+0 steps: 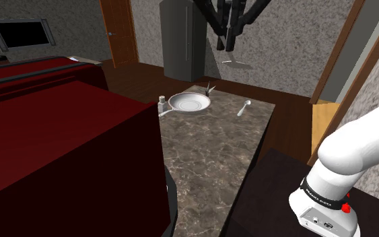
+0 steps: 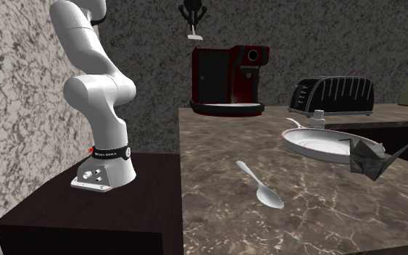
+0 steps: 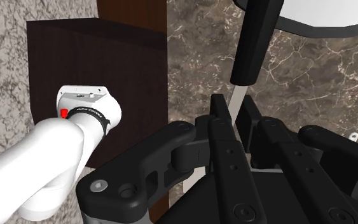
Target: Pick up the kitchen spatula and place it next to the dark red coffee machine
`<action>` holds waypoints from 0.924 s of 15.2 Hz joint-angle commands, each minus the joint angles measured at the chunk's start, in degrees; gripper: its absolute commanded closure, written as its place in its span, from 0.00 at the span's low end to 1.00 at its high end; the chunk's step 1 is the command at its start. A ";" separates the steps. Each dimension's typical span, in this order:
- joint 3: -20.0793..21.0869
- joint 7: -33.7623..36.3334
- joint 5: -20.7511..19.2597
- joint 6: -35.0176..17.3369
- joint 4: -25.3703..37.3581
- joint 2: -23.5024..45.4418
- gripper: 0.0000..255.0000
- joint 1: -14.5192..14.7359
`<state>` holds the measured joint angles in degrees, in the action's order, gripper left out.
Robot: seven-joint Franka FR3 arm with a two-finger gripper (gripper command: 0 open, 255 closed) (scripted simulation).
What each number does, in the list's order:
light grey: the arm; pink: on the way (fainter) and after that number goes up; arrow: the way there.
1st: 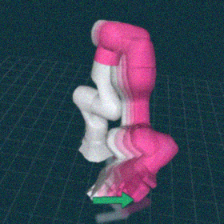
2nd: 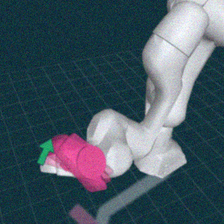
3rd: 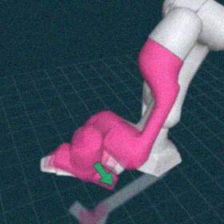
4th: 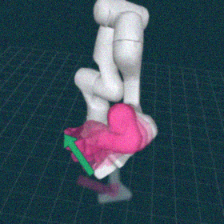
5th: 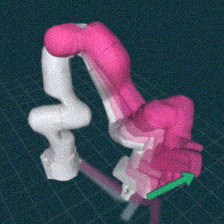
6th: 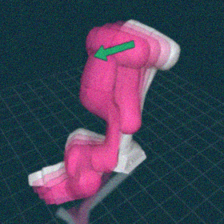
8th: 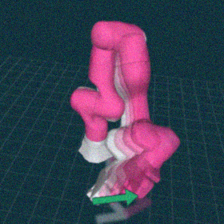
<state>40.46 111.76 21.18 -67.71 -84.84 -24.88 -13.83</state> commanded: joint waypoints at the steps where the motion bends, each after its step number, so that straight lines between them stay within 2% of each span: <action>1: -0.71 -0.98 0.52 -1.59 -3.07 -1.52 1.00 0.39; 14: -2.03 -4.76 3.09 -10.60 -18.89 -8.52 1.00 2.54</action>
<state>38.63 107.38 24.05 -77.63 -102.40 -32.75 -11.51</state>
